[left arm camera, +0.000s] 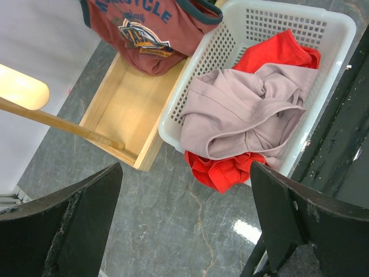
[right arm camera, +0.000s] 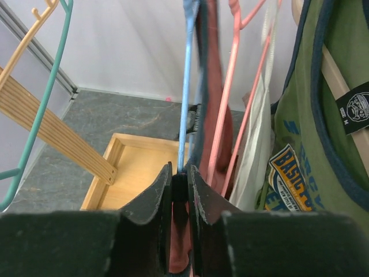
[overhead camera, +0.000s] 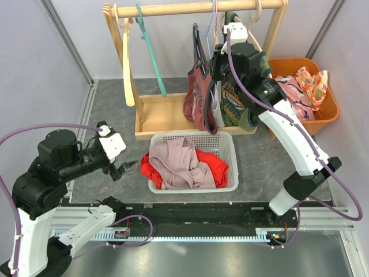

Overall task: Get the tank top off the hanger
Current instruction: Pick up the hanger from the clothesline.

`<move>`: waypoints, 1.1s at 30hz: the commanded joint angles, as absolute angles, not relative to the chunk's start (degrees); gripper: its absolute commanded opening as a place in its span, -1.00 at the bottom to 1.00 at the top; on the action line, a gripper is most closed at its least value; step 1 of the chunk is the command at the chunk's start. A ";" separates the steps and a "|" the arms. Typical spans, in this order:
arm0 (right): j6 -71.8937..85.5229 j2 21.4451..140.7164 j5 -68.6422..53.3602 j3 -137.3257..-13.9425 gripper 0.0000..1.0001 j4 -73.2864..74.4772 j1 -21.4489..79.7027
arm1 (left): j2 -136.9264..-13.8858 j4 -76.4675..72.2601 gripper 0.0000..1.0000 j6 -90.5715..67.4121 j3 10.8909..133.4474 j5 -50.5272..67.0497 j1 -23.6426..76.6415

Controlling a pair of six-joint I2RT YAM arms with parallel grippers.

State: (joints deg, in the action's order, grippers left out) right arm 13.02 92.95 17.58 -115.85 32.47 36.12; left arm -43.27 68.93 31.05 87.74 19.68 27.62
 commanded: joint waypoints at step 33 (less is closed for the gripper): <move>6.77 101.87 21.62 -126.48 0.26 37.17 45.61 | -43.59 67.76 0.99 30.94 88.42 21.71 26.54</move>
